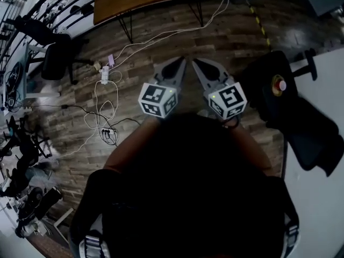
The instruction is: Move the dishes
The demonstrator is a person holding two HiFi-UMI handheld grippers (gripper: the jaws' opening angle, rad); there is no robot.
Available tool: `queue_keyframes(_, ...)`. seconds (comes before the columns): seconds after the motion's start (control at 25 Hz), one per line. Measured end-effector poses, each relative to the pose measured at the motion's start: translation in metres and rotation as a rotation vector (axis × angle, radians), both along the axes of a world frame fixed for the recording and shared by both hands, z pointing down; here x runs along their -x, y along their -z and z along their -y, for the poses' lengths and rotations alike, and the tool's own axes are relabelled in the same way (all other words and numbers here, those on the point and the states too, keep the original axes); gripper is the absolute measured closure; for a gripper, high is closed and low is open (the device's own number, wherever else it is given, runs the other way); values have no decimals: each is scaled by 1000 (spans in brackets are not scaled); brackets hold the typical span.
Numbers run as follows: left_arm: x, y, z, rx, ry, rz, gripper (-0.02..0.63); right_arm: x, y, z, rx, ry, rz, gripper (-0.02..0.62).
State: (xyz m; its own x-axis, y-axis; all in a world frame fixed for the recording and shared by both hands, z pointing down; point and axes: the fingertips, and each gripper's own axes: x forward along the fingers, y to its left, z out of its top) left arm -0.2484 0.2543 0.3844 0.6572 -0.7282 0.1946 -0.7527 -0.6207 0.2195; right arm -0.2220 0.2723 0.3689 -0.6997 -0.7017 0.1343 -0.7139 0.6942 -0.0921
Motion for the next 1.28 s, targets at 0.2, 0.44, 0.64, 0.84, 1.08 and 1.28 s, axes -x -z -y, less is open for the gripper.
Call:
queue_keyframes(0.2, -80, -4, 1, 3, -121, 5, 611, -82, -5, 2, 20, -139, 14, 592)
queue_keyframes(0.44, -160, -9, -1, 13, -285, 8, 611, -157, -14, -4, 50, -296, 37, 592)
queue_keyframes(0.64, -214, -16, 1, 31, -426, 12, 611, -209, -25, -5, 86, -444, 40, 592)
queue_keyframes(0.84, -264, -31, 11, 48, -563, 23, 611, -259, -32, 3, 104, -582, 31, 592)
queue_keyframes(1.08, -311, -26, 37, 61, -698, 7, 611, -301, -37, 31, 125, -711, 26, 592)
queue_keyframes(1.28, -330, -18, 75, 59, -778, -5, 611, -315, -31, 67, 126, -783, 8, 592)
